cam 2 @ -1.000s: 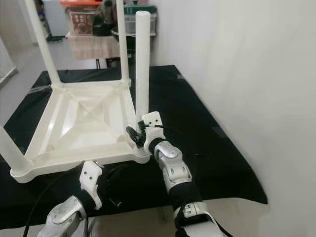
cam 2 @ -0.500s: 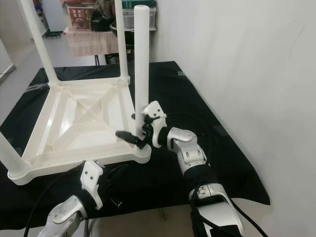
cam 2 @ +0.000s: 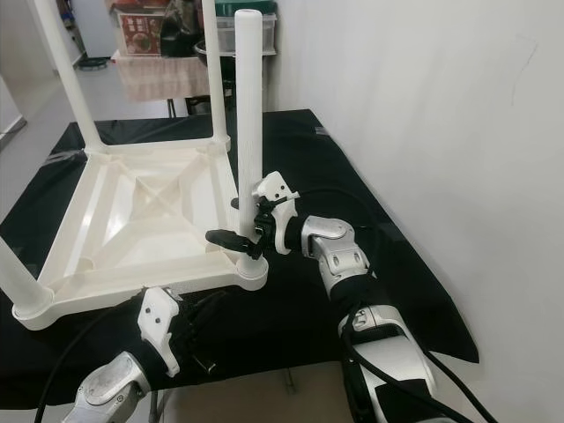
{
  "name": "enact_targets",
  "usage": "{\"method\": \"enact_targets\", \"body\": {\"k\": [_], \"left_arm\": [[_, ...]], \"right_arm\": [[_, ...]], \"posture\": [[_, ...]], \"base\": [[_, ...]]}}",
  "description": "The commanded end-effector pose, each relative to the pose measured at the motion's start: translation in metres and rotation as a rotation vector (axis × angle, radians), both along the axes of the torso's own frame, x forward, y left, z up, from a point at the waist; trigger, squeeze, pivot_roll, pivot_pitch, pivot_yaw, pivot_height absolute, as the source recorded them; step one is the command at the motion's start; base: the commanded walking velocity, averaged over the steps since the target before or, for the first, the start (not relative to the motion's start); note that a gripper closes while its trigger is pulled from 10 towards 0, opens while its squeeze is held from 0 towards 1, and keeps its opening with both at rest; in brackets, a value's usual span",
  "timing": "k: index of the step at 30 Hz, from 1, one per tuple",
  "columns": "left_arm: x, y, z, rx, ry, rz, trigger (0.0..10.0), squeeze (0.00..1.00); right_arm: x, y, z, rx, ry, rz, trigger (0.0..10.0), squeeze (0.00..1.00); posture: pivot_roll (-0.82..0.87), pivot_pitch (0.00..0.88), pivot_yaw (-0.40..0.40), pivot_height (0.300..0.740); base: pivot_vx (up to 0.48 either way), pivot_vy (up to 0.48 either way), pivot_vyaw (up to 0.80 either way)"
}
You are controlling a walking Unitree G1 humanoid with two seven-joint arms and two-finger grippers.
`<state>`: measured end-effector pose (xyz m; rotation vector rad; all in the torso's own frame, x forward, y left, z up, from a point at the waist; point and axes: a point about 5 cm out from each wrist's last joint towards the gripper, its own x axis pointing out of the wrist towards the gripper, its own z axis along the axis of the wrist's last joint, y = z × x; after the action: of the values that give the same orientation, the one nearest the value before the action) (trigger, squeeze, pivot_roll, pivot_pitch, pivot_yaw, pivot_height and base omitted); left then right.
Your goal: Building children table
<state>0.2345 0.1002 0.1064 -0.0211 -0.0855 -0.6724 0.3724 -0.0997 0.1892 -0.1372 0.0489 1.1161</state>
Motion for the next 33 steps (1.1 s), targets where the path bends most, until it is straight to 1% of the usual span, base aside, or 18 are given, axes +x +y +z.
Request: {"method": "enact_targets", "body": {"k": [1,2,6,11,12,13,15,16,17,18,20,21,27,28,29,31,32,33], "left_arm": [[-0.002,0.001,-0.002,0.021,0.013,-0.006,10.0,0.0],[-0.002,0.001,-0.002,0.017,0.015,-0.007,10.0,0.0],[0.001,0.004,0.001,0.021,0.014,-0.001,10.0,0.0],[0.001,0.005,0.001,0.016,0.016,0.008,10.0,0.0],[0.002,0.005,0.002,0.009,0.015,0.009,10.0,0.0],[0.002,0.005,0.003,0.013,0.008,0.005,10.0,0.0],[0.001,0.003,0.001,0.034,0.009,-0.006,10.0,0.0],[0.001,0.003,0.001,0.034,0.009,-0.006,10.0,0.0],[0.0,0.003,-0.001,0.046,0.015,-0.012,10.0,0.0],[0.0,0.004,0.0,0.04,0.013,-0.003,10.0,0.0],[0.0,0.004,0.0,0.034,0.011,0.005,10.0,0.0],[0.002,0.006,0.0,0.028,0.018,-0.001,10.0,0.0],[0.004,0.004,-0.003,0.059,0.024,-0.02,10.0,0.0],[0.005,0.004,-0.004,0.058,0.025,-0.016,10.0,0.0],[0.005,0.004,-0.004,0.056,0.025,-0.012,10.0,0.0],[0.006,0.004,-0.005,0.056,0.024,-0.011,10.0,0.0],[0.006,0.004,-0.005,0.051,0.026,-0.007,10.0,0.0],[0.005,0.005,-0.005,0.049,0.026,-0.005,10.0,0.0]], "right_arm": [[-0.002,0.008,-0.001,0.007,0.0,0.036,10.0,0.0],[-0.003,0.008,-0.002,0.02,0.006,0.047,0.0,0.0],[-0.007,0.01,-0.004,0.049,0.02,0.146,0.0,0.0],[-0.001,0.005,-0.003,0.017,0.015,0.077,0.0,0.0],[0.002,0.003,-0.004,-0.004,0.015,0.01,0.0,0.0],[0.008,-0.001,-0.012,-0.037,0.03,-0.178,0.0,0.0],[0.015,-0.006,-0.022,-0.057,0.064,-0.44,0.0,0.0],[0.015,-0.006,-0.022,-0.057,0.064,-0.44,0.0,0.0],[0.017,-0.016,-0.032,-0.026,0.112,-0.705,0.0,0.0],[0.007,-0.011,-0.044,-0.008,0.136,-0.763,0.0,0.0],[-0.001,-0.007,-0.052,0.007,0.149,-0.785,0.0,0.0],[-0.018,0.012,-0.063,0.046,0.178,-0.749,0.0,0.0],[-0.012,0.024,-0.058,0.049,0.167,-0.729,0.0,0.0],[-0.009,0.024,-0.055,0.04,0.167,-0.718,9.3,0.0],[-0.007,0.025,-0.052,0.038,0.16,-0.719,10.0,0.0],[-0.006,0.024,-0.05,0.037,0.155,-0.726,10.0,0.0],[-0.005,0.025,-0.042,0.049,0.149,-0.706,10.0,0.16],[-0.005,0.028,-0.03,0.087,0.13,-0.61,10.0,1.0]], "posture": [[0.01,0.0,-0.021,0.74],[0.01,0.0,-0.016,0.74],[0.01,0.0,-0.02,0.74],[0.01,0.0,-0.019,0.74],[0.01,0.0,-0.023,0.74],[0.01,0.0,-0.025,0.74],[0.0,0.0,-0.029,0.74],[0.0,0.0,-0.029,0.74],[0.0,0.0,-0.029,0.74],[0.0,0.0,-0.021,0.74],[0.0,0.0,-0.021,0.74],[-0.01,0.0,-0.009,0.74],[-0.01,0.0,-0.01,0.74],[0.0,0.0,-0.012,0.74],[0.0,0.0,-0.013,0.74],[0.0,0.0,-0.013,0.74],[0.0,0.0,-0.017,0.74],[0.0,0.0,-0.02,0.74]], "base": [[0.0,0.0,0.0],[0.0,0.0,0.0],[0.0,0.0,0.0],[0.0,0.0,0.0],[0.0,0.0,0.0],[0.0,0.0,0.0],[0.0,0.0,0.0],[0.0,0.0,0.0],[0.0,0.0,0.0],[0.0,0.0,0.0],[0.0,0.0,0.0],[0.0,0.0,0.0],[0.0,0.0,0.0],[0.0,0.0,0.0],[0.0,0.0,0.0],[0.0,0.0,0.0],[0.0,0.0,0.0],[0.0,0.0,0.0]]}}
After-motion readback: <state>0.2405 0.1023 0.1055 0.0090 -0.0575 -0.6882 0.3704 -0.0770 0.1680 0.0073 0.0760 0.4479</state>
